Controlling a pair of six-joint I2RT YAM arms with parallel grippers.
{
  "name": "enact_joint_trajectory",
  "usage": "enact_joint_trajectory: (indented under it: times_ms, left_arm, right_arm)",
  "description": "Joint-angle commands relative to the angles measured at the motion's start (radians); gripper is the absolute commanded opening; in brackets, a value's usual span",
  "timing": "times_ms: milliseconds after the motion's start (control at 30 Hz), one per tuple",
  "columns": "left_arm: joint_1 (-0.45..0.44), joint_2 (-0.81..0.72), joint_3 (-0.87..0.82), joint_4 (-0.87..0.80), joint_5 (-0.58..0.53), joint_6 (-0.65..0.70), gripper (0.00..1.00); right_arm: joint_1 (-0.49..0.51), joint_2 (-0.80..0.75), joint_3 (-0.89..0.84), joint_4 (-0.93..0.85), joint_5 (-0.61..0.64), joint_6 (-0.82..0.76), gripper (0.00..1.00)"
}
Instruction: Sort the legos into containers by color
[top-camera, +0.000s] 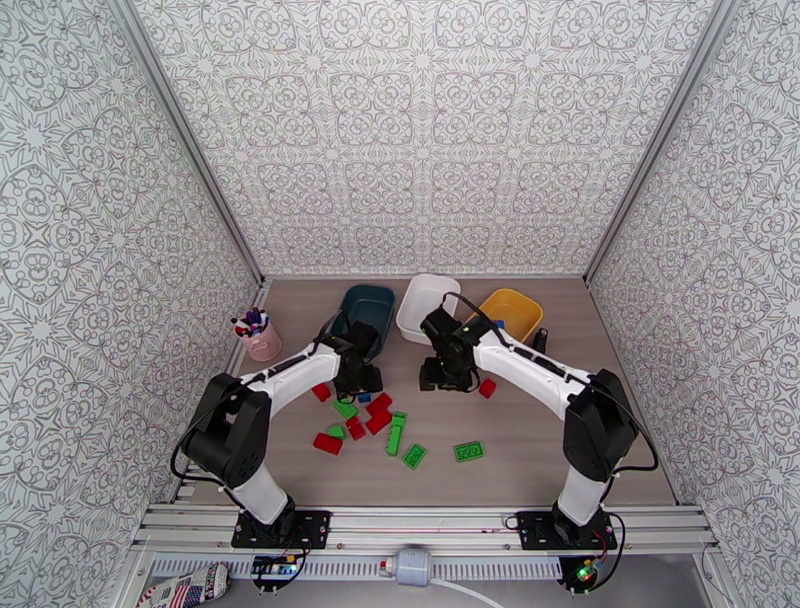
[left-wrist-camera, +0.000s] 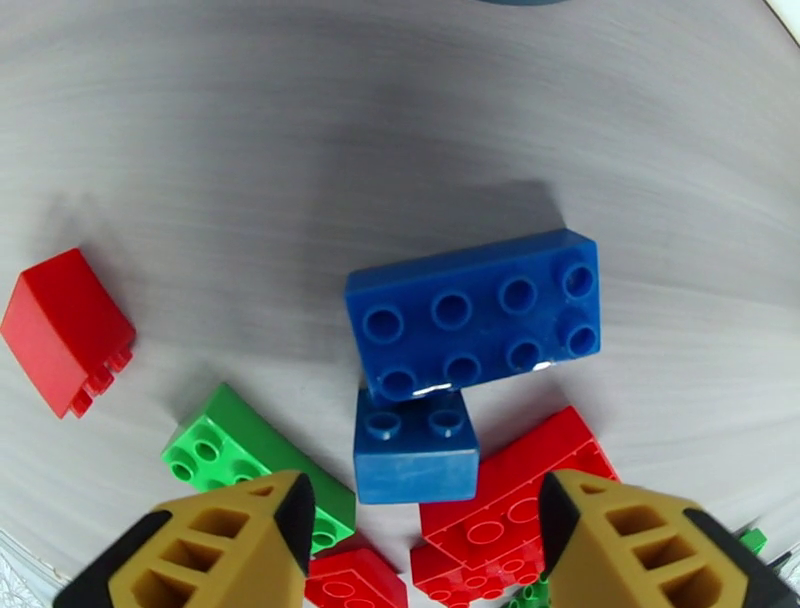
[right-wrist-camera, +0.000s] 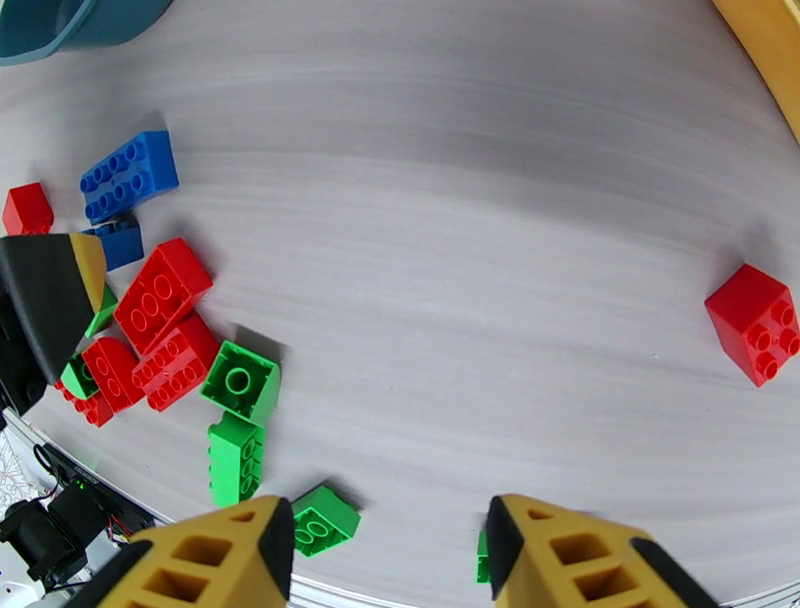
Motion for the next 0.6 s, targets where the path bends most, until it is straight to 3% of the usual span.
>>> enact_joint_trajectory:
  times_ms: [0, 567]
  left_arm:
    - [0.007, 0.03, -0.016, 0.013, 0.019, 0.022, 0.61]
    - [0.003, 0.07, -0.005, 0.012, 0.024, 0.031, 0.47]
  right_arm:
    - [0.009, -0.028, -0.012, 0.006, 0.017, 0.021, 0.55]
    - [0.012, -0.058, -0.039, 0.01, 0.036, 0.043, 0.54]
